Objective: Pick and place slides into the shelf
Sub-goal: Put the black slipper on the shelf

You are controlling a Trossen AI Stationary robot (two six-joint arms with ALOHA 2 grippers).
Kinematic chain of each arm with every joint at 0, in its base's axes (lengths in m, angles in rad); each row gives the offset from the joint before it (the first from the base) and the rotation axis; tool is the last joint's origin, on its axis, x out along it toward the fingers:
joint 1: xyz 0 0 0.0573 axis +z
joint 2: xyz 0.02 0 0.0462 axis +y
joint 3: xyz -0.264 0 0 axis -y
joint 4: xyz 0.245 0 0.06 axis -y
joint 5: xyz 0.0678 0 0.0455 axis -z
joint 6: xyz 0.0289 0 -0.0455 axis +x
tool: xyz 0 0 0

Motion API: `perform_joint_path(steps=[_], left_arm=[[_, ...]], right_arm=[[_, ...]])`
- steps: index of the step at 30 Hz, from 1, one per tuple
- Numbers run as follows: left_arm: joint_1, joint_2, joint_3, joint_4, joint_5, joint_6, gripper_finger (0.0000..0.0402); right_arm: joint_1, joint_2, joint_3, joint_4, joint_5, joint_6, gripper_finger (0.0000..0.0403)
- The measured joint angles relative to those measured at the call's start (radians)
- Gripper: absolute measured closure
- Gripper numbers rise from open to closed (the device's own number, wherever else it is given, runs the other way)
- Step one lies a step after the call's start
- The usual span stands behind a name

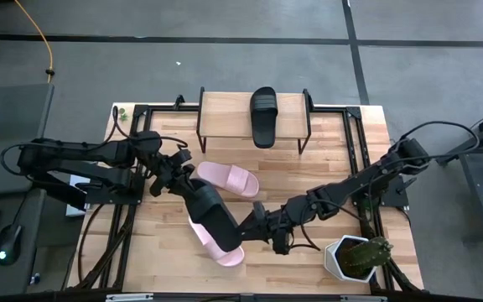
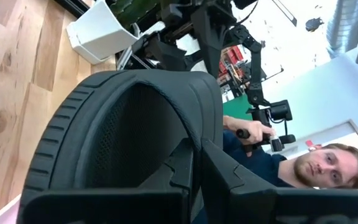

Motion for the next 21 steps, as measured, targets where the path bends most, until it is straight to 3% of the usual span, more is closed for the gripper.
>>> perform_joint_path(steps=[21], left_arm=[[0.0, 0.023, 0.0, 0.048, 0.017, 0.007, 0.0396]], right_arm=[[-0.008, 0.029, 0.0, 0.063, -0.013, 0.023, 0.0182]])
